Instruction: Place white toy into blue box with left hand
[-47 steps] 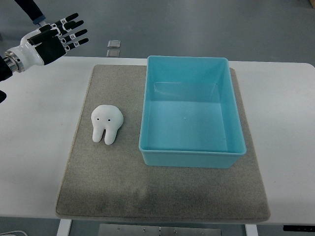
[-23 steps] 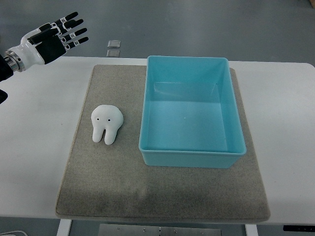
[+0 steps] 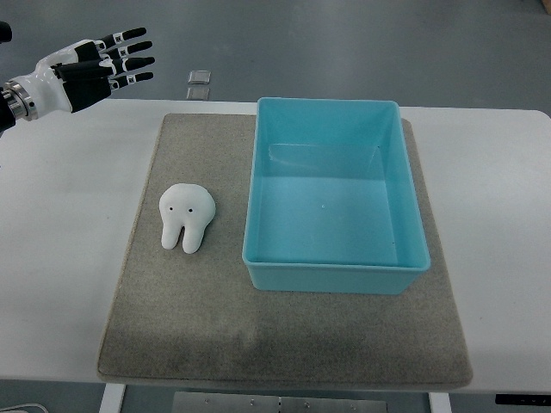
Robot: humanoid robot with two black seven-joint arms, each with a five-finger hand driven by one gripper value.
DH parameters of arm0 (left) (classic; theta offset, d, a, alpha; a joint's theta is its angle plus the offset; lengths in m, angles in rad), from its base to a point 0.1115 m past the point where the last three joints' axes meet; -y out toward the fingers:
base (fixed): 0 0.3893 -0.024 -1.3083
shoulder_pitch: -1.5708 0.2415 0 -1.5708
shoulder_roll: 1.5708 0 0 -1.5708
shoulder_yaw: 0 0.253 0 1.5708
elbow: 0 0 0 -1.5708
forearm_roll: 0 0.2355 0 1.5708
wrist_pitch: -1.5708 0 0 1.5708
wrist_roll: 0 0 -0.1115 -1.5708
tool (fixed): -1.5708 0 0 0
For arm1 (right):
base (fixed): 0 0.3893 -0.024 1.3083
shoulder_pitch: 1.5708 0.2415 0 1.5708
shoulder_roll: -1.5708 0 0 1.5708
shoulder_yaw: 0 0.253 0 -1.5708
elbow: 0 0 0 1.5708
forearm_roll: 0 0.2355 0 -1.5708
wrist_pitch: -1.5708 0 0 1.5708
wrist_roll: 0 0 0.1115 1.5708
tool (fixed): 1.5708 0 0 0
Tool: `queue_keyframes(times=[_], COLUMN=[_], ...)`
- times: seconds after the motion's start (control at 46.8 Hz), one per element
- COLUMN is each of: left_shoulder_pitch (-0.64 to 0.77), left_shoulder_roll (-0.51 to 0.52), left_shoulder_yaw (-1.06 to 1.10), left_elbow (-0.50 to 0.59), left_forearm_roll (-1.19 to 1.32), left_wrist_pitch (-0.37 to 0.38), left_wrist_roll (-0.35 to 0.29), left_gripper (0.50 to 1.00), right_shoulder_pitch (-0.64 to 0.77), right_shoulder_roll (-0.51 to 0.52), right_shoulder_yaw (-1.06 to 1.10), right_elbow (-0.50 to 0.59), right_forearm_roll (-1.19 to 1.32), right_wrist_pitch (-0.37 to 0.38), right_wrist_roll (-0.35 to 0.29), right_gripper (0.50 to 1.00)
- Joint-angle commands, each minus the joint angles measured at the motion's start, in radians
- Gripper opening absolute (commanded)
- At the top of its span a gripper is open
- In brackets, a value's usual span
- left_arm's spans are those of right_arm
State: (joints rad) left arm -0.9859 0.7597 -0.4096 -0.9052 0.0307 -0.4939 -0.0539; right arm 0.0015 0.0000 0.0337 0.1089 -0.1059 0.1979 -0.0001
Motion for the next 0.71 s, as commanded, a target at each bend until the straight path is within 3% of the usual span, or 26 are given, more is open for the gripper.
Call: queue_keyframes(times=[0.0,0.321,0.534,0.684], left_shoulder_pitch=[-0.008,-0.051,-0.050,-0.034], left_shoulder_roll=[0.020,0.092,0.153,0.193], left_shoulder_yaw=[-0.017,-0.043,-0.043,-0.041], left_elbow=[-0.017,-0.138,-0.270,-0.360], left_forearm_roll=[0.112,0.540,0.863,0.971], left_wrist_pitch=[0.000,0.003,0.011,0.009], left_wrist_roll=[0.000,-0.004,-0.093,-0.116], left_gripper=[0.994,0.994,0.994,0.992], right_shoulder_pitch=[0.000,0.000,0.000,0.000], right_shoulder_roll=[0.000,0.000,0.000,0.000], right_shoulder_yaw=[0.000,0.000,0.000,0.000], right_elbow=[0.000,0.000,0.000,0.000], right_forearm_roll=[0.000,0.000,0.000,0.000], right_wrist_pitch=[0.000,0.000,0.000,0.000], right_wrist_roll=[0.000,0.000,0.000,0.000], right_gripper=[0.936,0.936,0.936,0.936])
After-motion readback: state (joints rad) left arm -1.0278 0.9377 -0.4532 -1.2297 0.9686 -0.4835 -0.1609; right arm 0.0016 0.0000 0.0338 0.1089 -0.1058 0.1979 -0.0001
